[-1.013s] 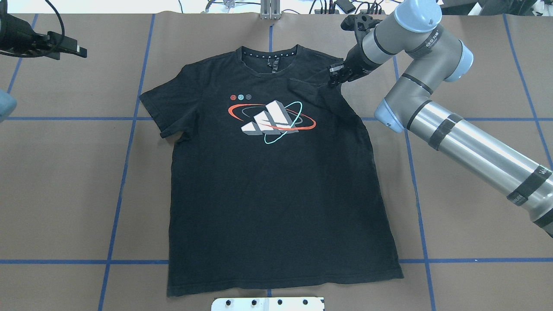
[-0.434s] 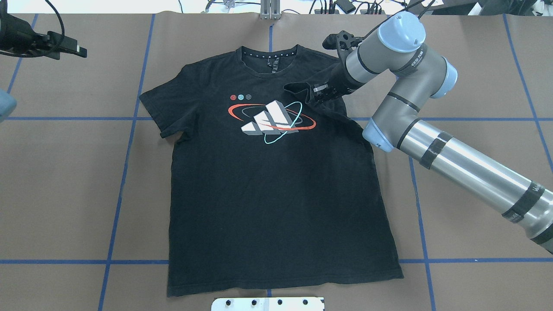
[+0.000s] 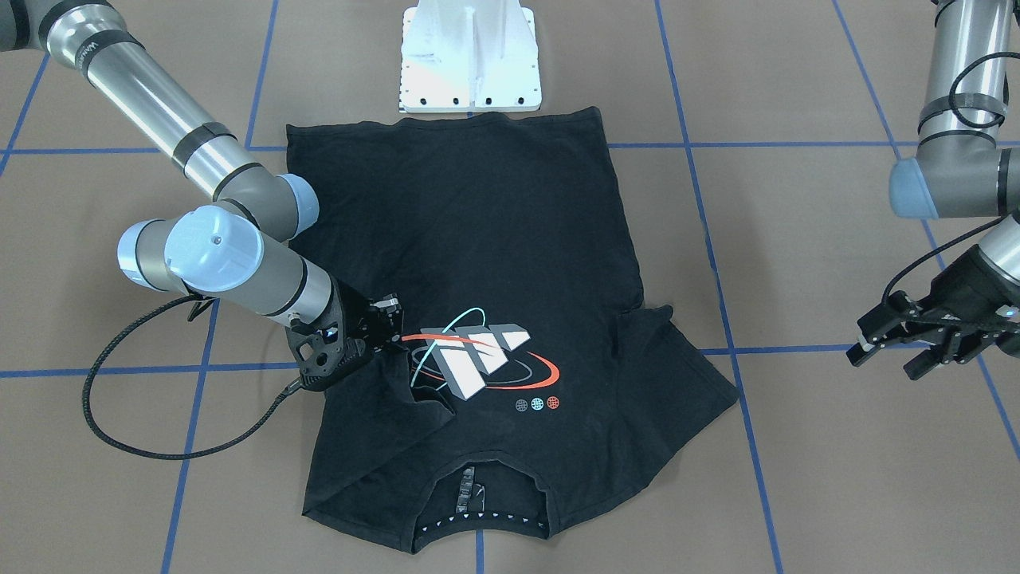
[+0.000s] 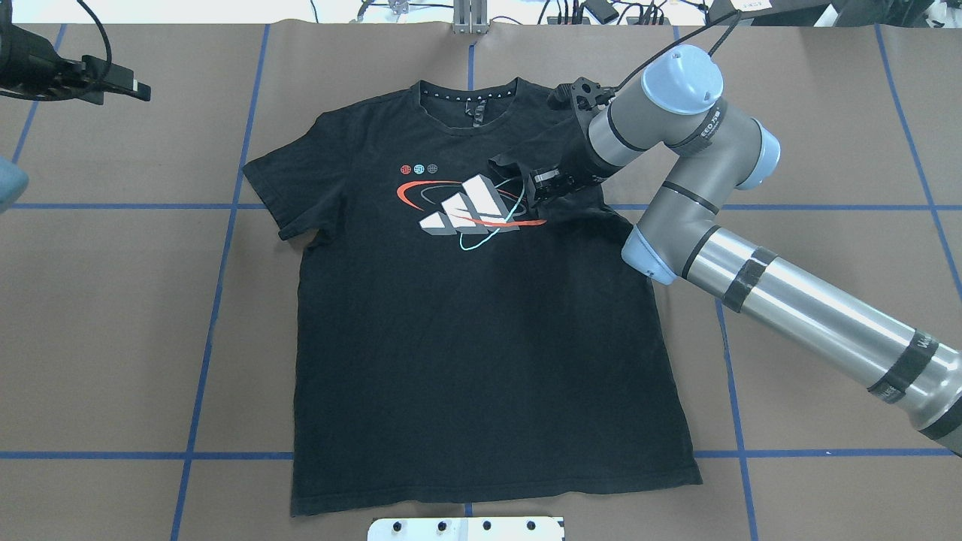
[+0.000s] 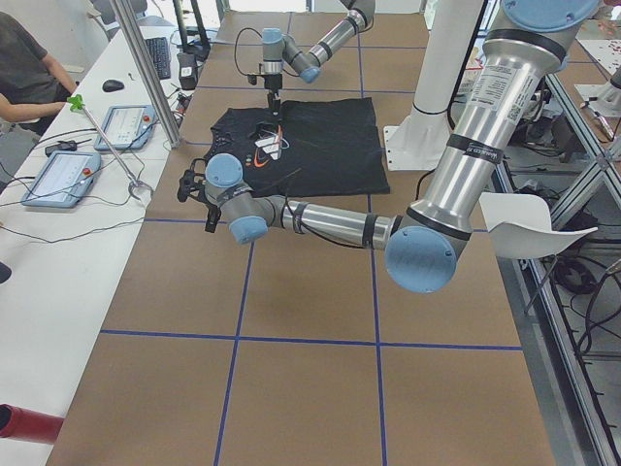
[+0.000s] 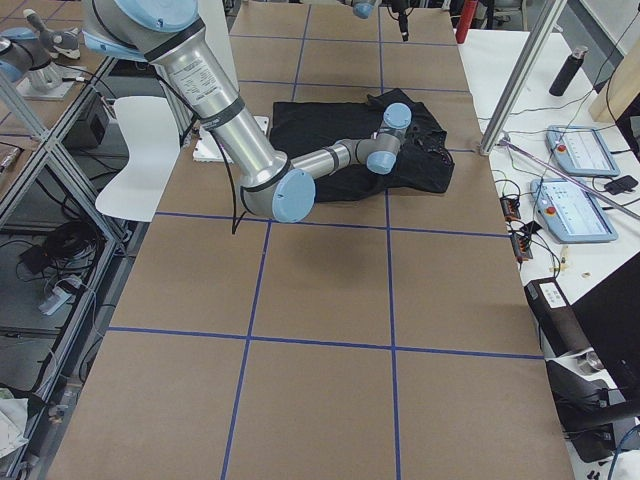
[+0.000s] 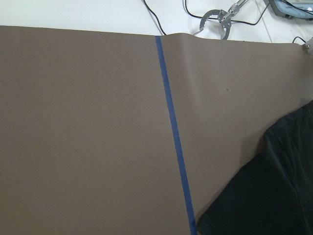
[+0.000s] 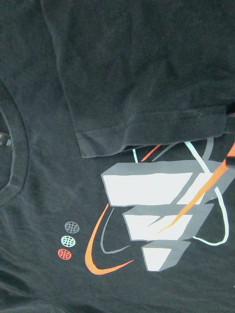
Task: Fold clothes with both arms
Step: 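Fold the sleeve inward over the printed logo with the right gripper, then release and raise the right gripper while the left arm approaches the other shoulder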
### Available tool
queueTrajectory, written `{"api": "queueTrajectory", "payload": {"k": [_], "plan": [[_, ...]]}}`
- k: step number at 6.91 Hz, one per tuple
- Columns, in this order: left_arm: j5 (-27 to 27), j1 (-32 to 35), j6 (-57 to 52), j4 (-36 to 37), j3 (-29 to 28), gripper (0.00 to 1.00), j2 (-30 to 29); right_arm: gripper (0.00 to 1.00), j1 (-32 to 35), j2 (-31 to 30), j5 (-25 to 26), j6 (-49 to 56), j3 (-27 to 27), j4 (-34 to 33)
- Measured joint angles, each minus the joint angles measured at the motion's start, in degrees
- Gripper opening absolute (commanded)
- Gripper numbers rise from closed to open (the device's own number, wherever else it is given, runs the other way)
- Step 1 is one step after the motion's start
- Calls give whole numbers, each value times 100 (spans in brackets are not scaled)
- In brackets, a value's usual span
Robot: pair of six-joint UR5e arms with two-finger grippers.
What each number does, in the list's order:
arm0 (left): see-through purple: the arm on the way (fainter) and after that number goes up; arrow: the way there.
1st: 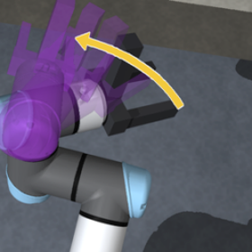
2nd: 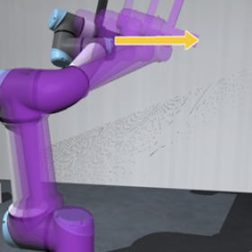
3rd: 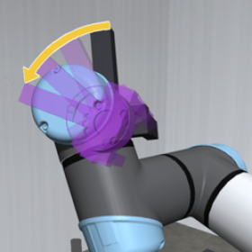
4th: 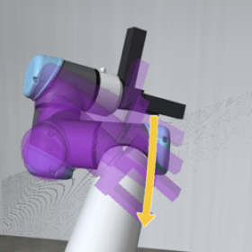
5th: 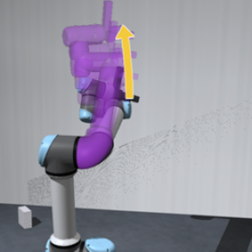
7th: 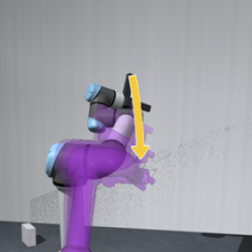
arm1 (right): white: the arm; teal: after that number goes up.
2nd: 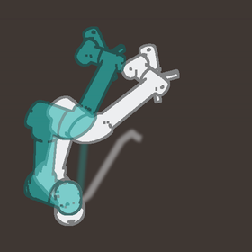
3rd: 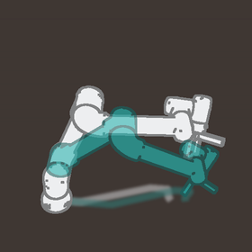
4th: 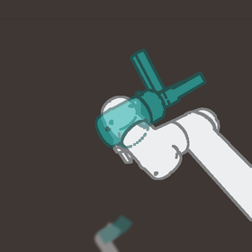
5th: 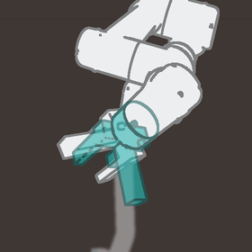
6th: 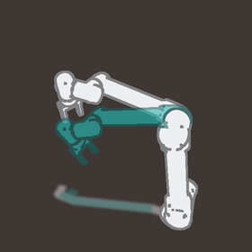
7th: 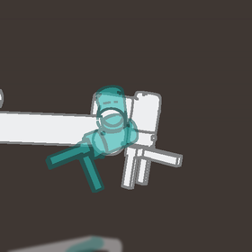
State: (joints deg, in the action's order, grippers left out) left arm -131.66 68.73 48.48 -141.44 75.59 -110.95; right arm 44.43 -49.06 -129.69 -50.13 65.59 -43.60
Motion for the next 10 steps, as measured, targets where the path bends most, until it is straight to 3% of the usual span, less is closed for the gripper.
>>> {"api": "queueTrajectory", "payload": {"k": [3,7,8,10], "plan": [[0,0,7,2,0,100,3,99,-74,-19,1,-80,112,-54],[18,-105,332,-147,-24,100,-53,99,260,67,-303,-937,314,-93],[120,-246,663,-391,-64,100,-78,99,338,66,-281,-1018,346,-88],[837,-827,1157,-693,-240,100,-266,99,458,53,-161,-1119,379,-80]]}}
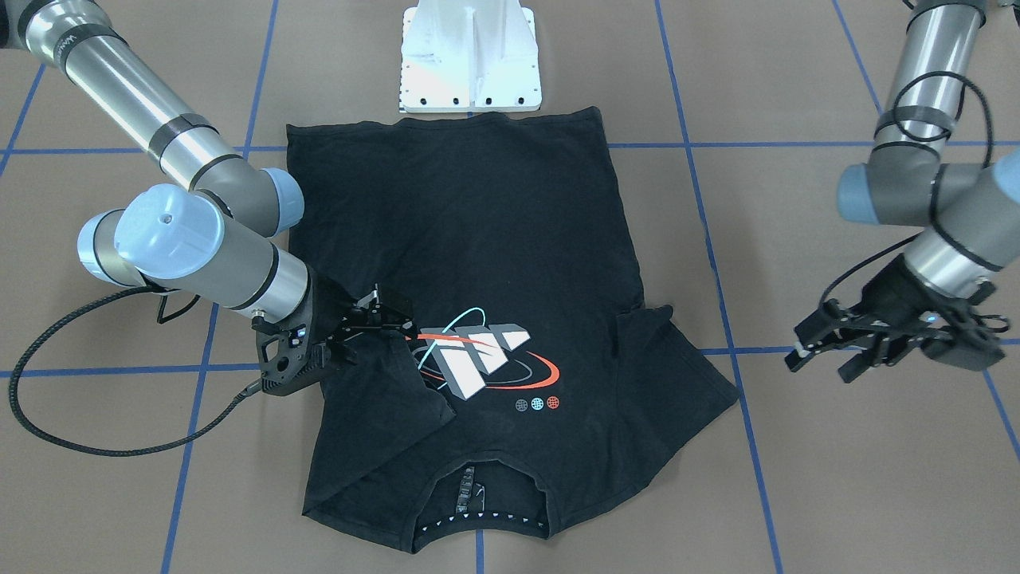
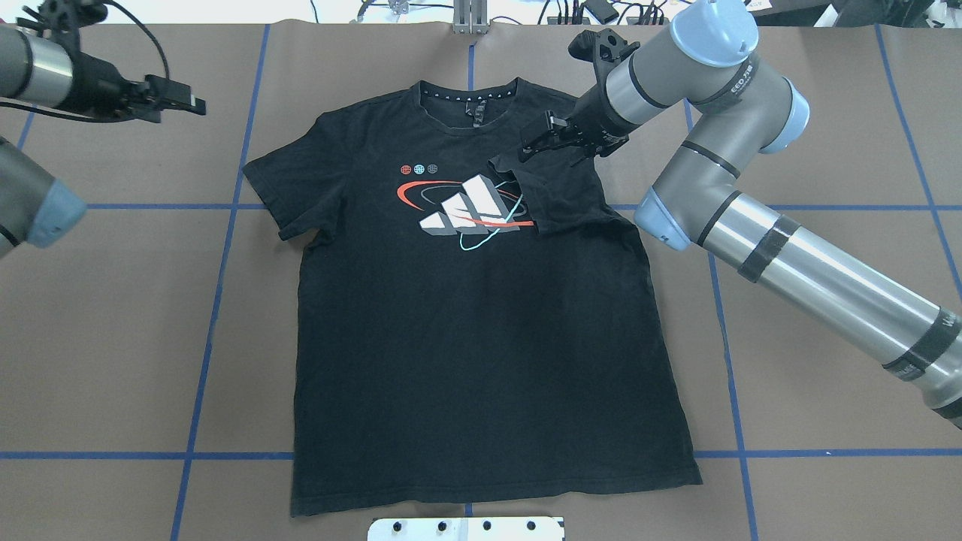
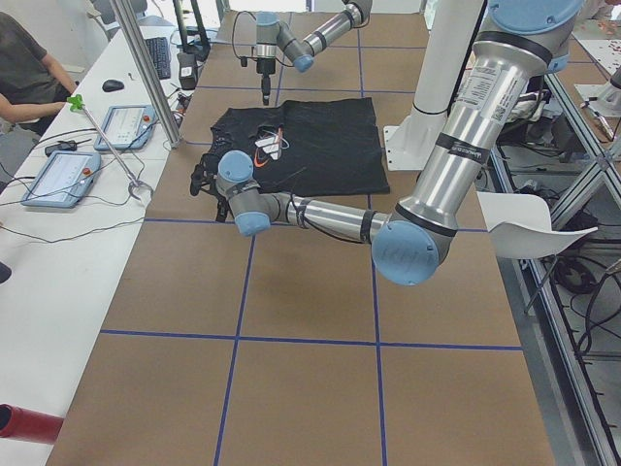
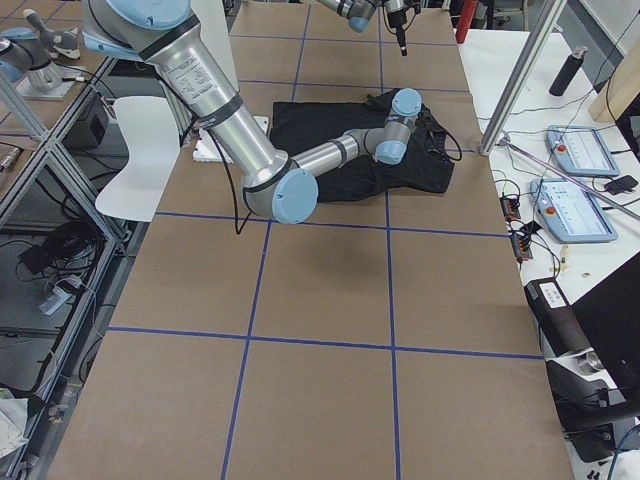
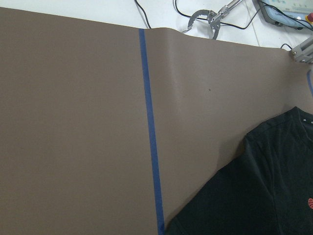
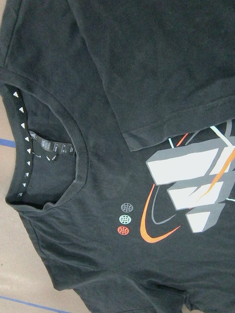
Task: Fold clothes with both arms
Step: 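Release and raise the right gripper while the left arm approaches the other shoulder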
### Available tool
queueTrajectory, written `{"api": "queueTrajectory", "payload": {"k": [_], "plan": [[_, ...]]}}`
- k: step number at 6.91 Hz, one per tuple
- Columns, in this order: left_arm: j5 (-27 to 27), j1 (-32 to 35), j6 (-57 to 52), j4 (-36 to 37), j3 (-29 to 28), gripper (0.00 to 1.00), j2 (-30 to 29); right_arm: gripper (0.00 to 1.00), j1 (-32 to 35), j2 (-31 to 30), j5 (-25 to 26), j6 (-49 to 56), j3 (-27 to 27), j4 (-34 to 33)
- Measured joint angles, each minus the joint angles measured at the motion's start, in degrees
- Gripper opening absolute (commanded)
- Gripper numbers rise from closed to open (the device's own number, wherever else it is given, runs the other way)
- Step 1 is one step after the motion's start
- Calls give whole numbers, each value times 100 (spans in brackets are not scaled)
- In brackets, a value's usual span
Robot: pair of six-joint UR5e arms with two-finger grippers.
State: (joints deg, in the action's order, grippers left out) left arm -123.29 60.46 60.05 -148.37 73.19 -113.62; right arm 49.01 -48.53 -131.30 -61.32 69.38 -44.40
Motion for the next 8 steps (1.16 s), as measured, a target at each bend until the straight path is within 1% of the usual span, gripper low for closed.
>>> {"api": "queueTrajectory", "payload": {"k": [1,2,3,4,5,7,8], "plan": [[425,-293,156,-164,-231,100,-145,99,54,2,34,-13,1,-1],[652,-463,236,-322,-531,99,-312,99,83,10,74,-18,1,-5],[747,-577,266,-420,-793,99,-456,99,94,15,115,-19,1,-6],[819,-654,275,-451,-950,94,-543,99,101,17,139,-20,0,-7],[927,-713,275,-459,-1069,91,-608,99,103,19,152,-20,-3,-7],[1015,-752,262,-455,-1148,87,-639,99,101,19,166,-20,-3,-7],[1023,-759,242,-451,-1157,87,-639,99,100,19,184,-20,-6,-9]]}}
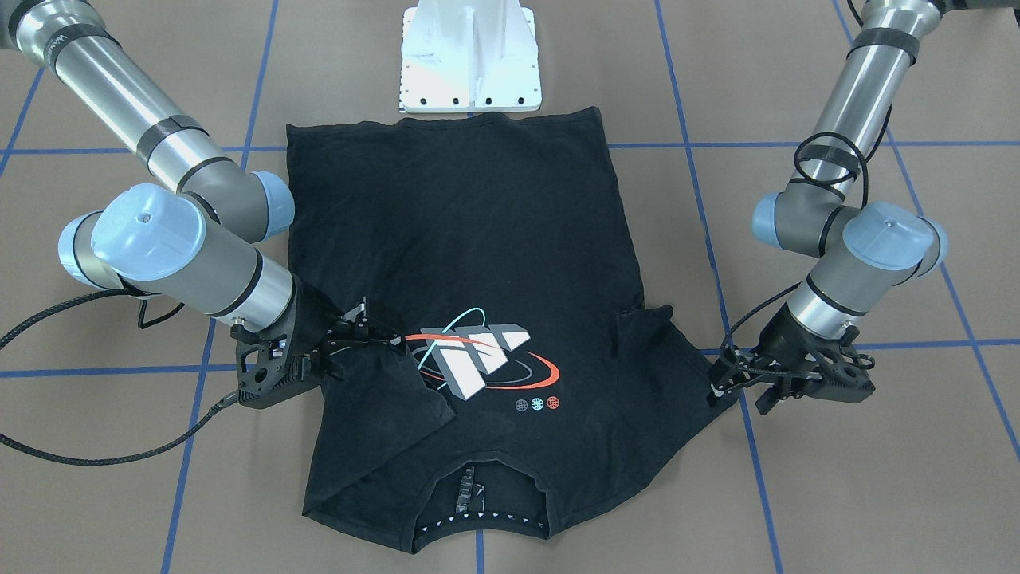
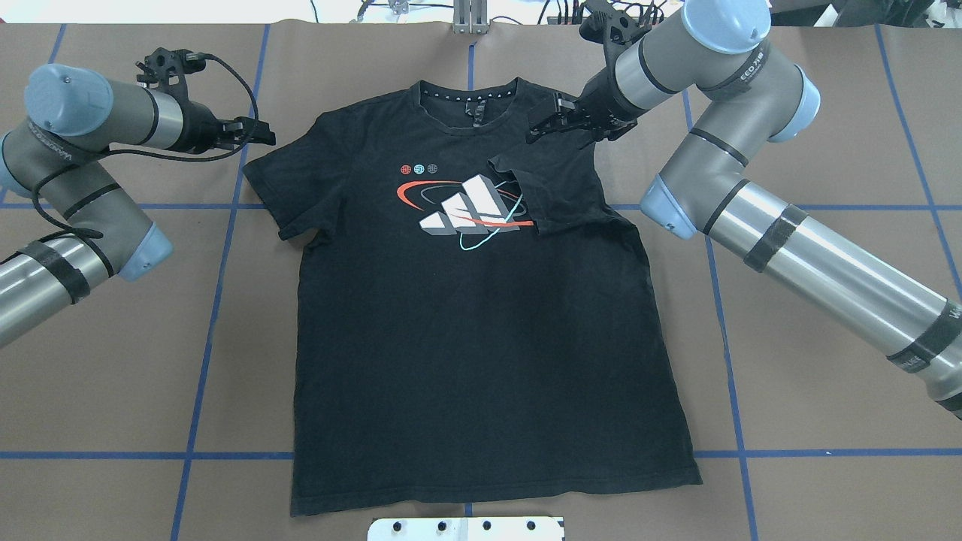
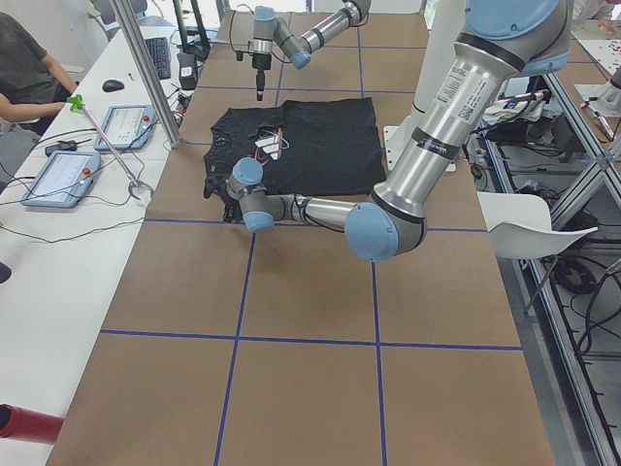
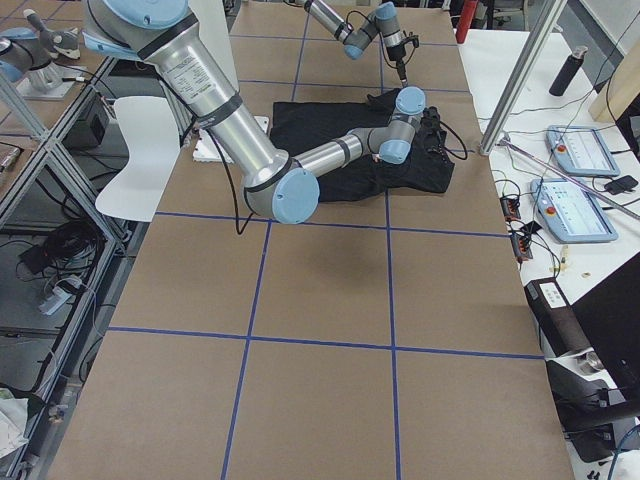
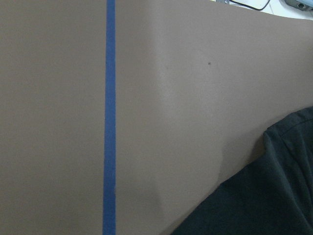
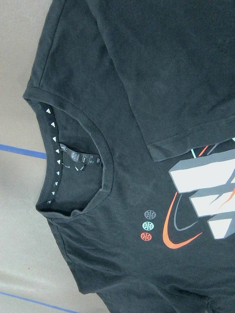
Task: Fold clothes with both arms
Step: 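Release and raise the right gripper while the left arm approaches the other shoulder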
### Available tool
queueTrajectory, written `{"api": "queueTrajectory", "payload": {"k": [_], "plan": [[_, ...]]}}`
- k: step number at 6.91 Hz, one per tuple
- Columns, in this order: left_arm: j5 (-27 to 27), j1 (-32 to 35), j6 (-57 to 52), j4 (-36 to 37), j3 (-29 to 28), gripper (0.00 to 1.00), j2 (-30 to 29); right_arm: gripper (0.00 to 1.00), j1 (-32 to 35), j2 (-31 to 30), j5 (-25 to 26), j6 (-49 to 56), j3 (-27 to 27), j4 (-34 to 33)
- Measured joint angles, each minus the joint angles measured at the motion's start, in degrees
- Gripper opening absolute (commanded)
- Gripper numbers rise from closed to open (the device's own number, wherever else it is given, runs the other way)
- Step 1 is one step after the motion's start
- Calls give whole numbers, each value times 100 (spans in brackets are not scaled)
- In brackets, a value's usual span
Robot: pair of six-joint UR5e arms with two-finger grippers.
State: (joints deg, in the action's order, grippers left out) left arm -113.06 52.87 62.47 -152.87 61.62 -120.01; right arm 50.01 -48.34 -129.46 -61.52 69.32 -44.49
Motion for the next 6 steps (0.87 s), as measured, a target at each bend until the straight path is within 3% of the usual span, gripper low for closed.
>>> {"api": "queueTrajectory", "payload": {"k": [4,6], "plan": [[5,-75,-40,9,-7,86,46,99,0,-2,25,0,-21,-7],[12,-158,-40,29,-9,74,70,99,9,-5,24,4,-19,-7]]}}
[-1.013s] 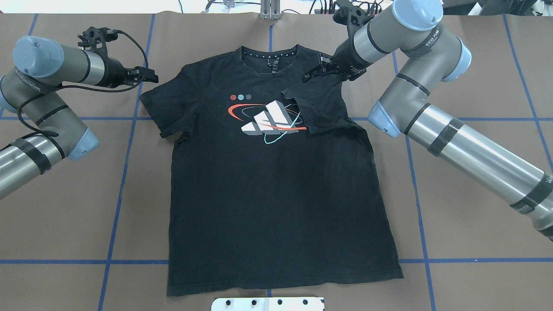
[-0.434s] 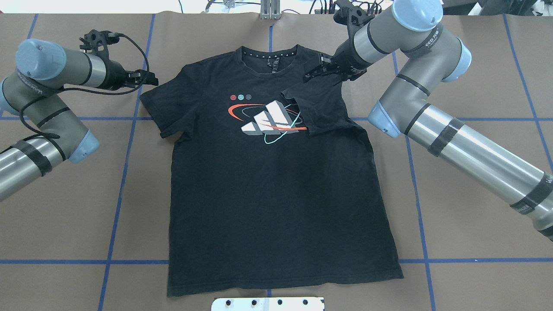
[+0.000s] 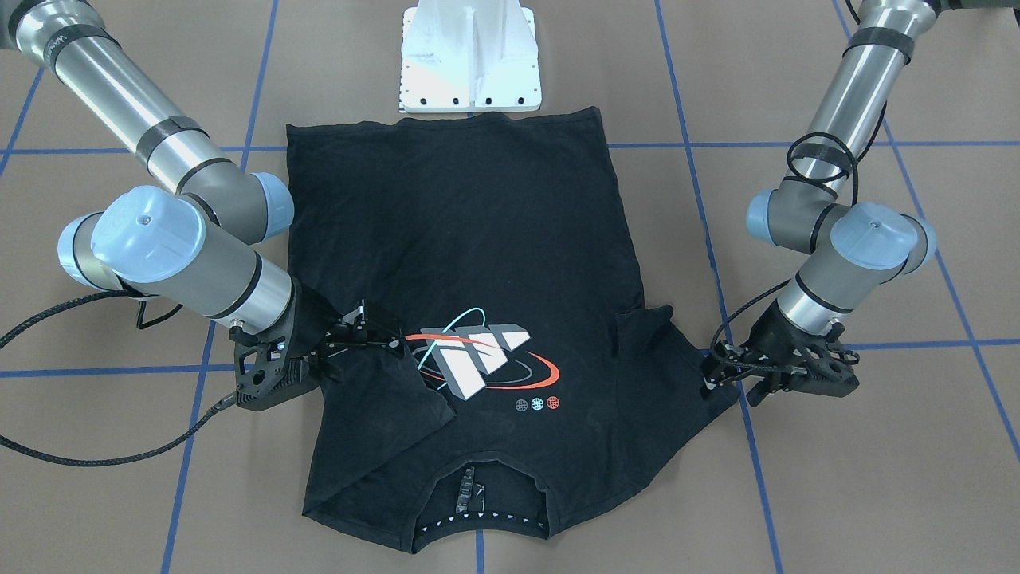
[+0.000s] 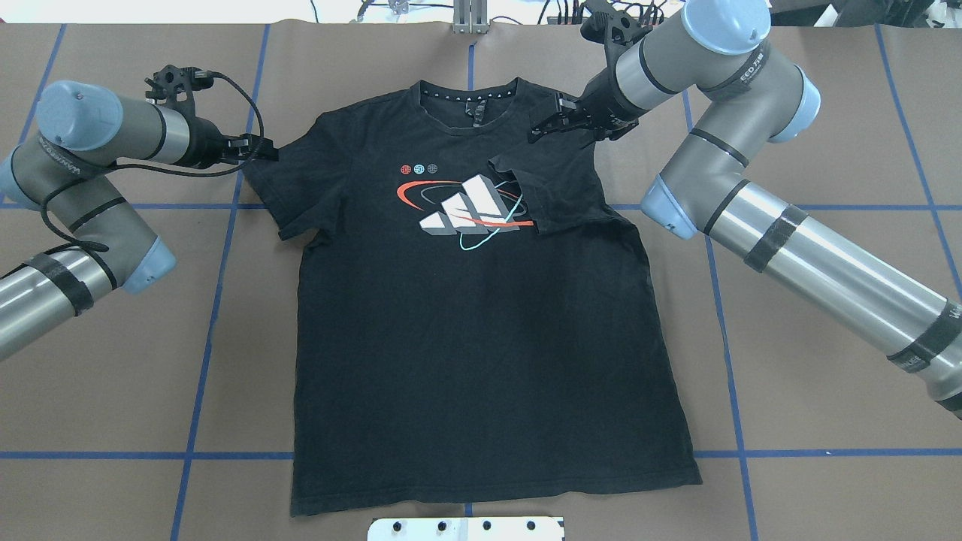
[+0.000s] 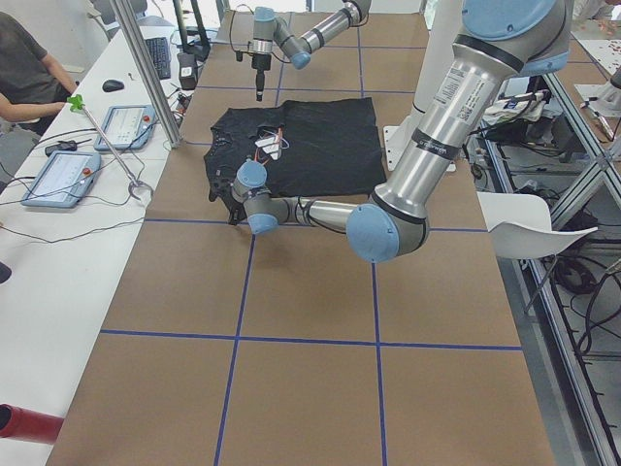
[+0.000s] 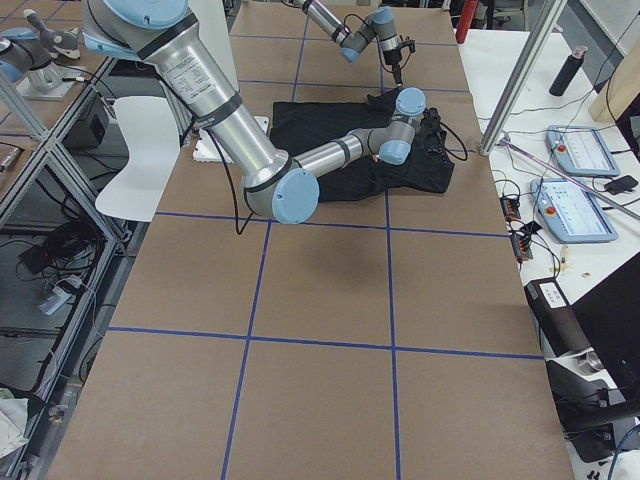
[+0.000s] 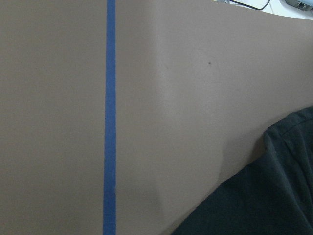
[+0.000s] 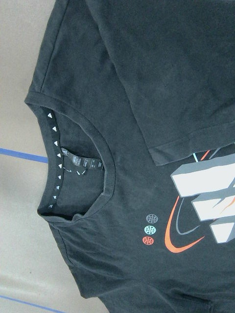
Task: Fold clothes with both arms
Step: 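Release and raise the right gripper while the left arm approaches the other shoulder, then lower the left gripper onto the other sleeve at the shoulder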
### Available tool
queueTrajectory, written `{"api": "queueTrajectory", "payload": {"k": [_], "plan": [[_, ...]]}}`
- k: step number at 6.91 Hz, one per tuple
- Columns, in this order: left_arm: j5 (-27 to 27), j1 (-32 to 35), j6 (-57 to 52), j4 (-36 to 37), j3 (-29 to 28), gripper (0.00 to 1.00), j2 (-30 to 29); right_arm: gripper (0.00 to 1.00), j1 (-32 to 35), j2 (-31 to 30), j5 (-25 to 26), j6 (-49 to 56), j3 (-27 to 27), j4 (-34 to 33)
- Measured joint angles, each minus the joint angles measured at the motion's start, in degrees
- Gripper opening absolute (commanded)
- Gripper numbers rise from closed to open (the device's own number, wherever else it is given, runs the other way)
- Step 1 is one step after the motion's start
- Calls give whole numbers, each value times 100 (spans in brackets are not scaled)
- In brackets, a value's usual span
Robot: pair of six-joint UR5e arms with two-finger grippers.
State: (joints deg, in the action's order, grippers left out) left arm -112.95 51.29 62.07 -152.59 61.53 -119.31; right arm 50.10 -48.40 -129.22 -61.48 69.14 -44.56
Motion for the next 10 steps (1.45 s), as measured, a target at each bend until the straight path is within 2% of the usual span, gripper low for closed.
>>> {"api": "queueTrajectory", "payload": {"k": [2,7,8,10], "plan": [[1,-19,6,22,-3,69,7,99,5,-3,0,1,3,0],[1,-22,-2,17,-1,69,79,99,1,-3,2,0,-4,0],[1,-23,-2,22,0,64,86,99,0,-6,2,0,-5,0],[-1,-22,4,33,2,44,91,99,0,-11,2,4,-8,0]]}}
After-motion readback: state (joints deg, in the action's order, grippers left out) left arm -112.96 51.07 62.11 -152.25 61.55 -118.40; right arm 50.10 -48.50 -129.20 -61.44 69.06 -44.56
